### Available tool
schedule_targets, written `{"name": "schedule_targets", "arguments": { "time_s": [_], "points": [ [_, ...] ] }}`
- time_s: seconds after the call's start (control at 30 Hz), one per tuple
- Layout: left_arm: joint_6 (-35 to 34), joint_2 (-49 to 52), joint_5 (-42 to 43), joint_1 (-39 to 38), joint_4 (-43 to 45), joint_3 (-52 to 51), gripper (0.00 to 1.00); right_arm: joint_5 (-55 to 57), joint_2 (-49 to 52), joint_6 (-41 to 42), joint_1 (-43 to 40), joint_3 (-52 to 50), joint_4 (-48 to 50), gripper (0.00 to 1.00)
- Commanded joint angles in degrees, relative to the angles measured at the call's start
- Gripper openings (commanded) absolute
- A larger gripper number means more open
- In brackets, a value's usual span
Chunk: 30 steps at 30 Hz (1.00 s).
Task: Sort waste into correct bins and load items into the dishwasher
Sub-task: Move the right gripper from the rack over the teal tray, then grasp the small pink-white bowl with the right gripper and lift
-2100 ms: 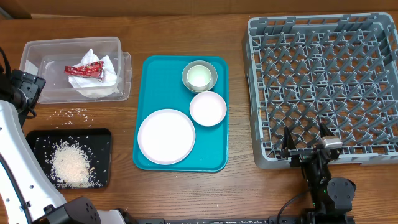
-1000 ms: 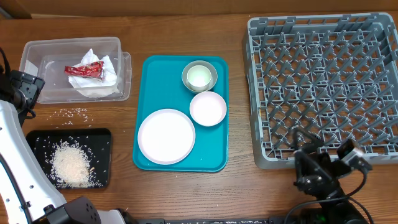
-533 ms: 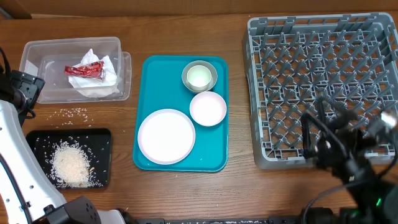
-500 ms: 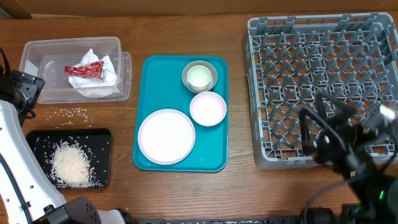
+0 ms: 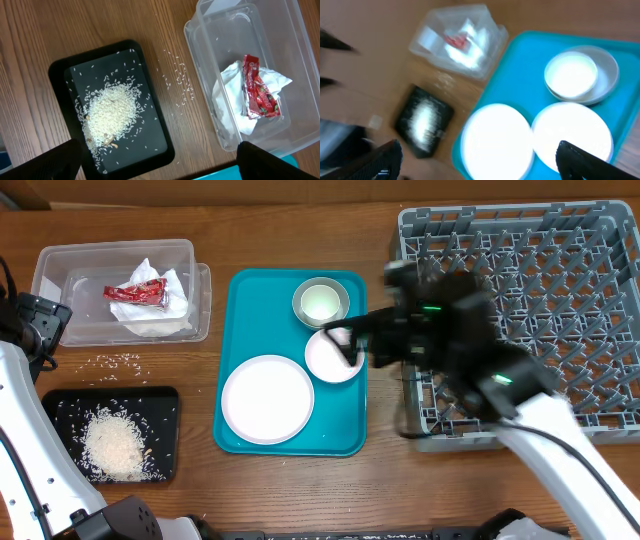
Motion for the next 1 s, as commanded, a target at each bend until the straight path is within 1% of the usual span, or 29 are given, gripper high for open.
{"name": "schedule_targets", "arguments": {
  "time_s": [0.0,0.07,0.23,0.33,0.43,0.7,0.83,0.97],
  "points": [
    [0.83,0.37,-0.81,0.31,-0.04,-0.28,1.00,16.09,5.64,-3.04,5.22,7.23,-3.93,1.00],
    [0.83,0.37,-0.81,0.31,-0.04,-0.28,1.00,16.35,11.30,-2.78,6.62,12.52,-11.23,0.99],
    [0.83,0.37,-0.81,0.31,-0.04,-0.28,1.00,13.60,25.22,-2.67,6.64,26.82,-31.10,0.99],
    [0.83,0.37,-0.81,0.31,-0.04,-0.28,1.00,13.38,30.27,-2.64,6.71,31.01,-36.50,1.00],
    [0.83,0.37,-0.81,0.31,-0.04,-0.28,1.00,12.76,31.47,-2.60,6.71,31.04,-35.01,1.00],
    [0.83,0.37,-0.81,0.31,-0.04,-0.28,1.00,2.47,31.56,-2.60,6.71,30.82,-21.55,1.00],
    [0.83,0.37,-0.81,0.31,-0.04,-0.28,1.00,-1.99,32.37,-2.40,6.86,30.36,-19.17,0.99],
    [0.81,0.37,-0.81,0.31,-0.04,-0.28,1.00,-2.08,32.96,-2.38,6.86,30.36,-18.29,1.00]
  ]
}}
